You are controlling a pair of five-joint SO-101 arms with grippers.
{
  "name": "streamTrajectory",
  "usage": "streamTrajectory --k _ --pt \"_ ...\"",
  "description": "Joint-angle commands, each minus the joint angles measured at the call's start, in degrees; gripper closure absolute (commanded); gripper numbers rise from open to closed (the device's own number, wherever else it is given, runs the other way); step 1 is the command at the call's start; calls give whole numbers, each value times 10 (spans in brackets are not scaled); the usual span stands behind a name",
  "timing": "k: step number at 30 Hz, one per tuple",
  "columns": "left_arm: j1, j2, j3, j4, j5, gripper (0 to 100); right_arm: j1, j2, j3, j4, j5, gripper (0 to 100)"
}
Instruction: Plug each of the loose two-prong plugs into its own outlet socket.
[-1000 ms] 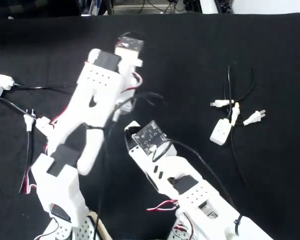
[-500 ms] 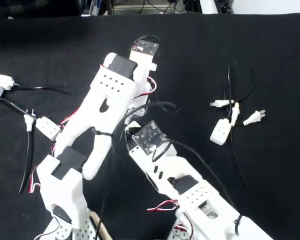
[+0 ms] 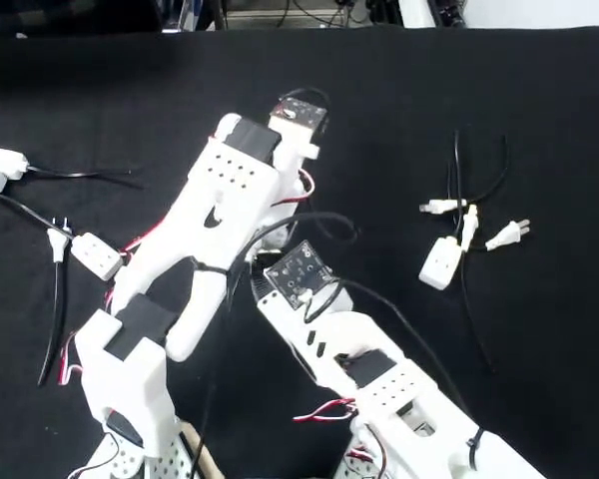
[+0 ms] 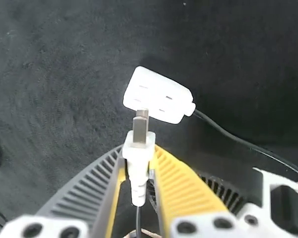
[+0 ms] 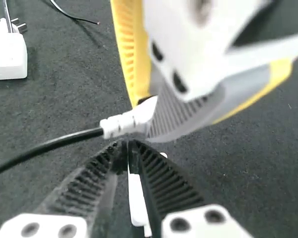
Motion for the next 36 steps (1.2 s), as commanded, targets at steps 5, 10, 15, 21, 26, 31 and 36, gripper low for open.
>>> streamTrajectory --k 5,10,15,21,26,31,36 --pt "17 -11 23 10 -75 971 -8 -7 1 -28 -4 986" --pt "16 -12 23 10 -77 971 -8 -7 1 -35 -4 986" --pt "17 -11 9 10 -78 971 -8 -7 1 -38 -79 986" --pt "19 -7 -35 -10 -74 971 22 -7 1 -67 -120 986" --pt "11 -7 -38 -20 -11 971 54 -7 1 -85 -129 986" --pt "-1 -9 -34 -32 87 971 76 -7 1 -98 -243 986" --pt "-12 -11 -32 -31 124 971 75 -7 1 -96 -278 986"
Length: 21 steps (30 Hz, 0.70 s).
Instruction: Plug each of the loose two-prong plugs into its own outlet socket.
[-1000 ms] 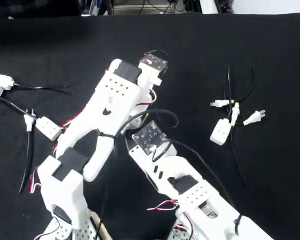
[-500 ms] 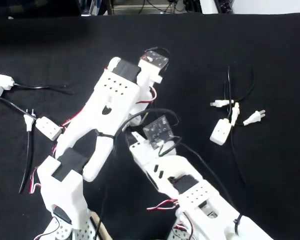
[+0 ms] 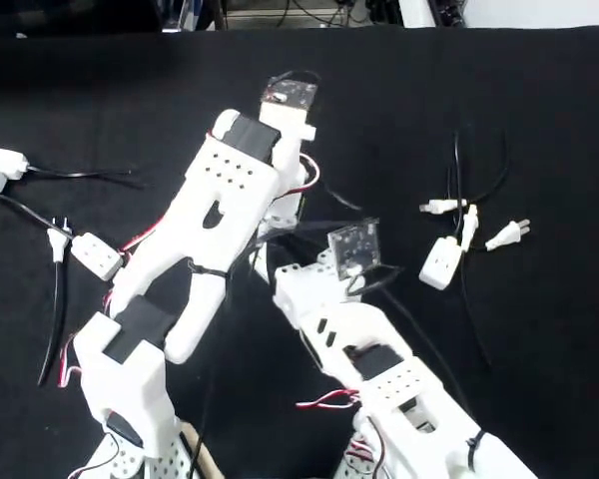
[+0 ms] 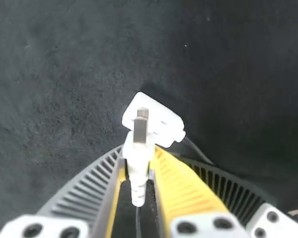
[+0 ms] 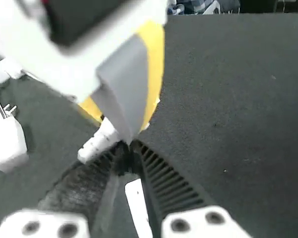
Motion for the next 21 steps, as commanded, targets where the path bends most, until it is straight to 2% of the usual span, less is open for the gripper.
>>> streamTrajectory --k 1,5,12,16,21 --pt "-15 -8 -4 -7 39 971 17 -9 1 -24 -40 986" --pt "-20 -5 -4 -8 40 971 16 -9 1 -4 -78 986" --pt "23 -42 -16 26 54 971 20 -8 1 35 -72 985" --pt "-22 -62 -27 25 135 971 46 -8 1 37 -22 985" --pt "-90 -64 -46 25 228 971 73 -9 1 18 -25 986"
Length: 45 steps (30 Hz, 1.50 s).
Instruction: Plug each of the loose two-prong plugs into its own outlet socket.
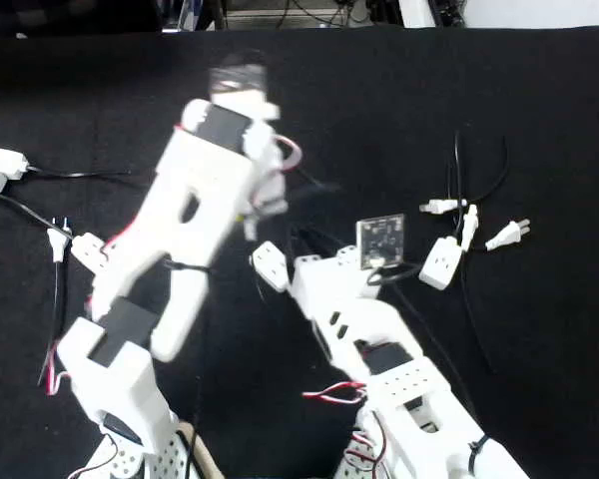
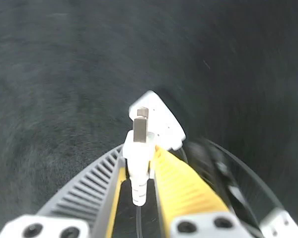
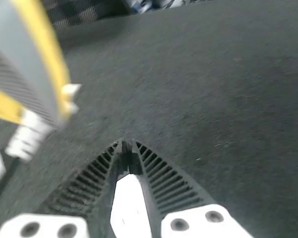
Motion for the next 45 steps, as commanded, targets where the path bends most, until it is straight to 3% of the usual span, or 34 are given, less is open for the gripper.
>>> streamTrajectory --k 1,7,13,20,31,37,45 --pt "-43 -32 -39 7 69 971 11 -7 1 -9 -5 986" --pt "-20 -37 -44 11 75 972 11 -7 1 -8 -63 986" --pt "57 -70 -49 26 150 973 11 -7 1 -11 -65 986" --pt "63 -233 74 20 171 972 -33 -7 0 17 -62 986" --pt "87 -415 352 -117 170 973 -84 -7 1 3 -62 986" --pt "68 -444 401 -161 169 972 -127 -7 1 5 -61 986" --pt "68 -447 406 -153 167 972 -183 -44 1 51 -61 986"
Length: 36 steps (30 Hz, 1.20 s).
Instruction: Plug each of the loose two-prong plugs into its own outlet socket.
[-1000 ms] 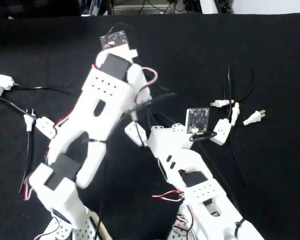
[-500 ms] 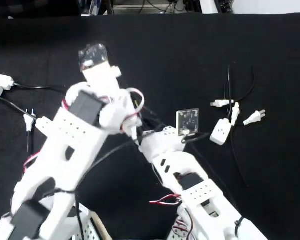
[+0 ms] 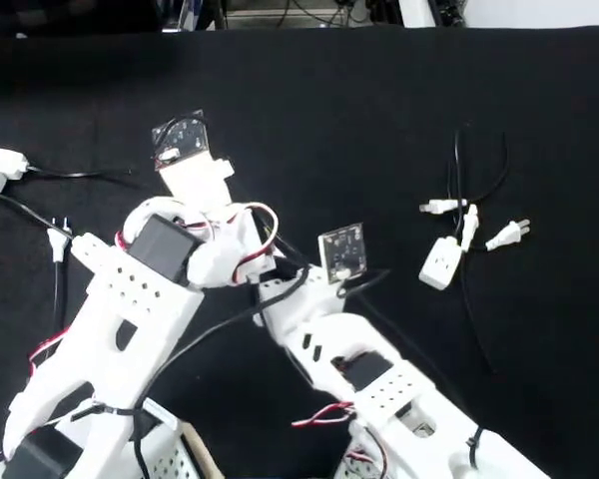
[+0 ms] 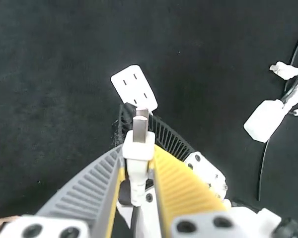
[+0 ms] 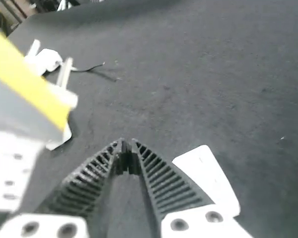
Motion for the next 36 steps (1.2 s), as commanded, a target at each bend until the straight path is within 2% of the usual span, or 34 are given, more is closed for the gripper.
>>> streamTrajectory --k 1,6,12,15,18,23,36 --pt "-1 -18 -9 8 0 971 -30 -57 2 36 -2 986" --pt "3 -18 -23 51 -28 971 -28 -227 13 150 -2 985" --pt "4 -18 -21 66 -28 972 -25 -496 10 379 -6 985" --pt "36 -18 -20 74 -29 972 -21 -598 4 462 -7 985" --pt "58 -12 -18 76 -41 972 -23 -569 4 460 -8 986" --pt "56 -18 3 54 -44 972 -20 -560 5 451 -8 986" --pt "53 -18 -6 52 -53 972 -24 -560 -9 518 -2 986"
